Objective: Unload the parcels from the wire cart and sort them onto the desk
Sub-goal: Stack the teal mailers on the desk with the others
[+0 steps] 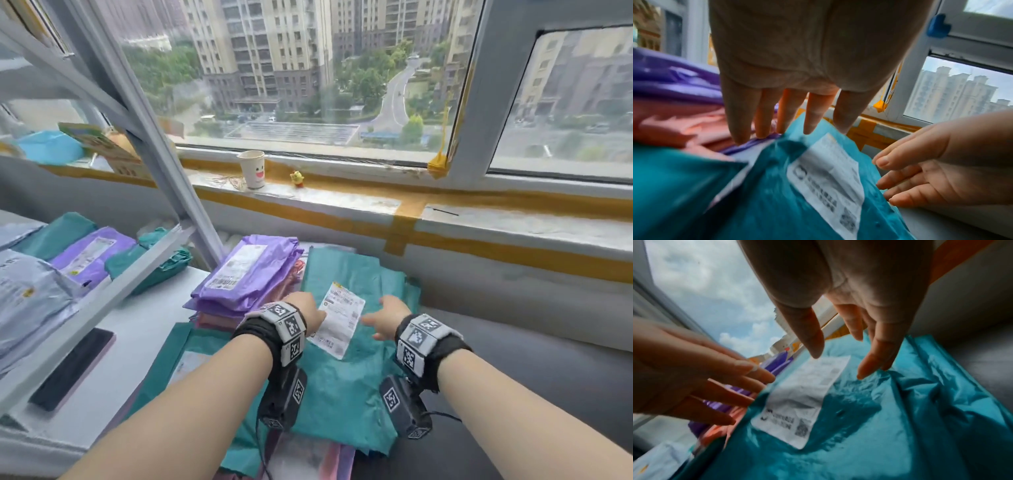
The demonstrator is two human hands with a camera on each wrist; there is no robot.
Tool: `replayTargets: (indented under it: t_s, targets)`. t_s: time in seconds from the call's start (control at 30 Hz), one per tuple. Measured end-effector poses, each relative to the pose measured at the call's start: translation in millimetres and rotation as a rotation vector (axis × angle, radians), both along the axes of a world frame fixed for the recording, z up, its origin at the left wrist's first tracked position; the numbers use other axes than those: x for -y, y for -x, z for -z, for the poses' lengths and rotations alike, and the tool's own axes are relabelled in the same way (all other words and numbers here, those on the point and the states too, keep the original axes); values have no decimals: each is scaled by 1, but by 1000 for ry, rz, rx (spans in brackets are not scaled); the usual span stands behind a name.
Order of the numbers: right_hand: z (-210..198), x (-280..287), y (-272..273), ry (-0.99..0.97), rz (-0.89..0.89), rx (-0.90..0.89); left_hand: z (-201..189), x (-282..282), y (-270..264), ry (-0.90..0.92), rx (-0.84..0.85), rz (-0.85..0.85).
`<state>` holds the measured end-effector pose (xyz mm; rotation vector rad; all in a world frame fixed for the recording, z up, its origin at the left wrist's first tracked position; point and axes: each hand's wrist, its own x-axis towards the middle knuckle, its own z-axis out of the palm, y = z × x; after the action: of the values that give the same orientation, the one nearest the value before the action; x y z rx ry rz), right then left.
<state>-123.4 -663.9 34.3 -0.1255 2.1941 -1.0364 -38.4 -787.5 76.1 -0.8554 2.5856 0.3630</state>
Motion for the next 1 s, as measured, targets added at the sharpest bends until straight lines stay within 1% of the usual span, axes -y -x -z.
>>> replayTargets:
  t_s: [0.1, 0.13, 0.23, 0.3, 0.37, 0.47, 0.53, 0.6, 0.67, 0.77, 0.83, 0.9, 0.93, 1.0]
  targets:
    - [11, 3, -2, -100, -60, -76, 13, 0, 0, -29, 50, 27]
    - [13, 4, -2, -116, -66, -99, 15, 2, -1, -33, 51, 27]
    - [18, 3, 0, -268, -98, -158, 17, 6, -5, -58, 32, 16]
    - [20, 3, 0, -324, -101, -175, 14, 9, -8, -64, 11, 5]
    - [22, 4, -3, -319, -88, -143, 8, 11, -15, -57, -31, -16]
    - [22, 5, -9, -243, -24, -80, 3, 17, -31, -55, -121, -59]
    - [23, 6, -14, -204, 6, -67, 0, 24, -45, -45, -166, -89]
    - [23, 7, -22, -194, 6, -75, 1, 32, -61, -34, -174, -118]
    - [26, 9, -30, -193, -15, -143, 3, 40, -78, -35, -197, -156]
    - [26, 8, -39, -213, -71, -227, 4, 48, -99, -45, -300, -191]
    - [22, 6, -46, -292, -107, -286, 6, 52, -111, -23, -327, -183]
    - [18, 5, -56, -392, -107, -371, 10, 55, -121, 6, -284, -187]
    - [17, 5, -61, -411, -127, -417, 13, 55, -126, 25, -245, -199]
    - [17, 7, -72, -397, -231, -499, 20, 54, -134, 63, -148, -226]
